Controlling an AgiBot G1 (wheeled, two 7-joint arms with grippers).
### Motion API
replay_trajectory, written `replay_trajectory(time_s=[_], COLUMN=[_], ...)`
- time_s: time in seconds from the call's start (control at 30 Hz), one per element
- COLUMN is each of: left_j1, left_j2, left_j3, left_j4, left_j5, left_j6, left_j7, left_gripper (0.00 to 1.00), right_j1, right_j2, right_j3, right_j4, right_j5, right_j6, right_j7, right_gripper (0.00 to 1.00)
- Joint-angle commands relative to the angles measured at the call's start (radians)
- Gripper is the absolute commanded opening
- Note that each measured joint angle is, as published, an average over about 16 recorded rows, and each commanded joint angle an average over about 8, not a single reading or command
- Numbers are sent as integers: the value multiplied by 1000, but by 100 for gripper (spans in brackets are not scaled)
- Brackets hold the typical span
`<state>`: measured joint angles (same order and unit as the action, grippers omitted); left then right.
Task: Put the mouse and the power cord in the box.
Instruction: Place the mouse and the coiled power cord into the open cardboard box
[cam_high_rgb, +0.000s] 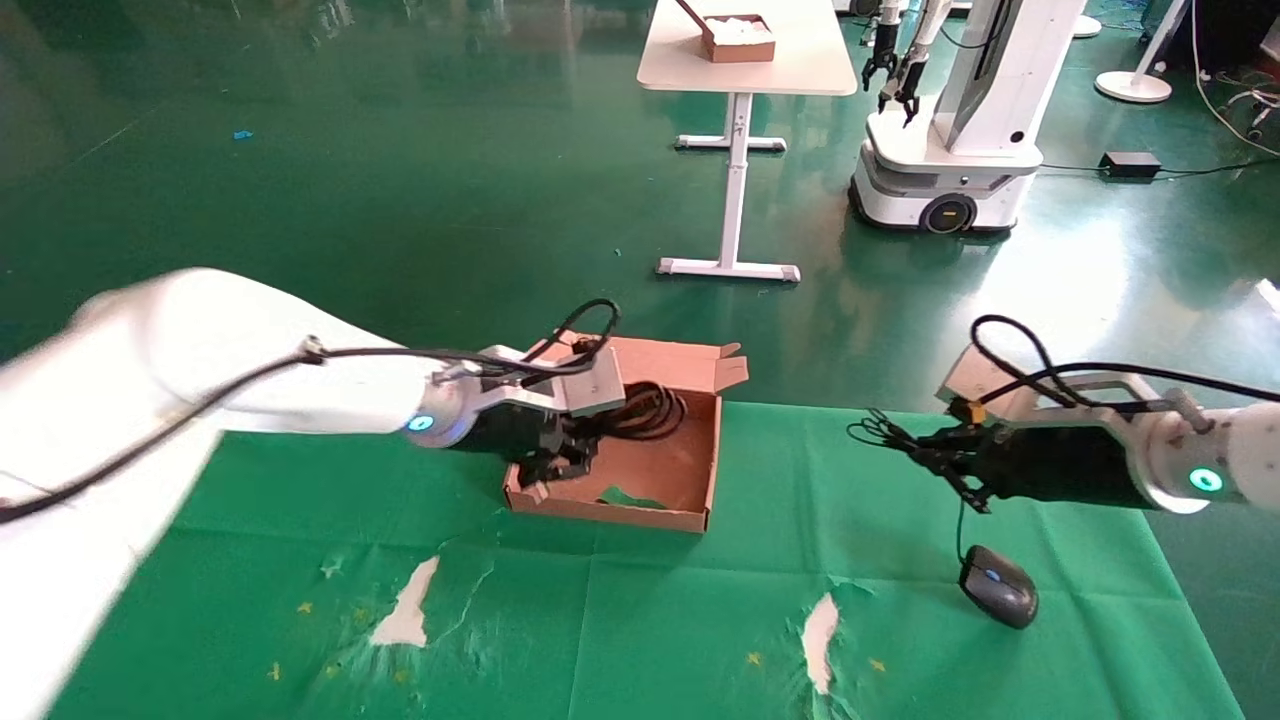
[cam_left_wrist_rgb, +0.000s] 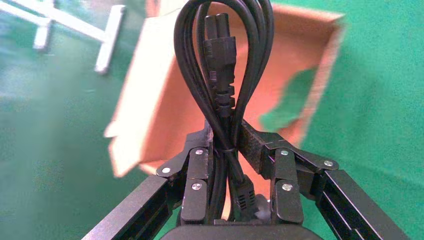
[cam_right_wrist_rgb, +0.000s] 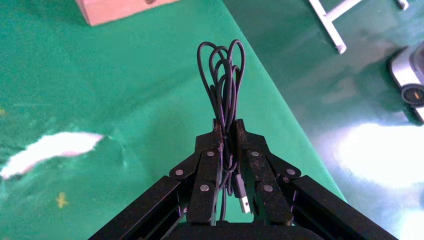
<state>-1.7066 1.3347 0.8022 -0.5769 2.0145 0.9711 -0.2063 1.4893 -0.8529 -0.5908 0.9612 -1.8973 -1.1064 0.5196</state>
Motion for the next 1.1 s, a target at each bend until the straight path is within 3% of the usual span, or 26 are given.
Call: replay_trajectory(time_s=[0.03,0.3,0.57,1.1], left_j1=[5,34,18,-27], left_j2=[34,39,38,34], left_j3=[15,177,309,456], left_j4=[28,-3,-1,60], left_j5=[13,-57,-129,-252], left_j6=[-87,-224,-269,-328], left_j7=[35,65,52,-1], left_gripper=[0,1,100,100], right_j1=[2,4,26,100], right_j2=[9,50,73,37], right_j3=[3,19,36,57], right_j4=[0,27,38,34], right_j5=[2,13,30,65], right_j6=[-4,-15,-24,-29], right_j7=[0,27,32,26], right_gripper=[0,0,0,0])
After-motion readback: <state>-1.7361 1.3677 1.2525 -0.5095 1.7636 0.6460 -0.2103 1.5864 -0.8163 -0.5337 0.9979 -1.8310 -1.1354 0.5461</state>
